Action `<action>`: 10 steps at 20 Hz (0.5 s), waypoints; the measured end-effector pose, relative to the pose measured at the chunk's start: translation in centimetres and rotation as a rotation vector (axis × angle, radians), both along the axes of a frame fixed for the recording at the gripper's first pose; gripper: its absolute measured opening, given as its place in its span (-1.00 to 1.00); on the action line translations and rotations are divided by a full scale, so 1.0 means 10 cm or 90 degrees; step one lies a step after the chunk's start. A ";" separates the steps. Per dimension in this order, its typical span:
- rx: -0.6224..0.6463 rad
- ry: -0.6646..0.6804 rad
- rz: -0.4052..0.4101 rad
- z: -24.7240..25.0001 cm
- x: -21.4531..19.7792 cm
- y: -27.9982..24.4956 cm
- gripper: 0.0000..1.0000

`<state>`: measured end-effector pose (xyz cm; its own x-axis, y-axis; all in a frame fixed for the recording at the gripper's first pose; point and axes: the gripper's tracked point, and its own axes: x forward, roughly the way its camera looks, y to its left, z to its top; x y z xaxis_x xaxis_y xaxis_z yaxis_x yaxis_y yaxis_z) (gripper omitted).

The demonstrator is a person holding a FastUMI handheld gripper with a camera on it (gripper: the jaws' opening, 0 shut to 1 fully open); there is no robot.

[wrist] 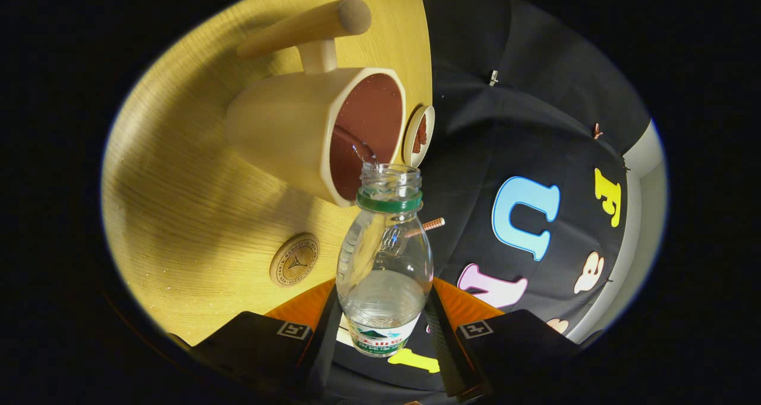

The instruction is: Take the bottle from table, then pour the juice into the cup, finally place the bottle on the coaster

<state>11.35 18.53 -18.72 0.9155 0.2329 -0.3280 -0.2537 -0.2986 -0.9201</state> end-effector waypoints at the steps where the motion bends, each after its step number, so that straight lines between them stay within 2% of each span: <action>1: -0.005 -0.001 0.006 0.01 0.00 0.02 0.50; 10: -0.036 -0.015 0.025 0.06 0.03 0.04 0.50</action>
<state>11.60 18.98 -18.15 0.9136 0.2511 -0.3199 -0.2189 -0.3593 -0.9072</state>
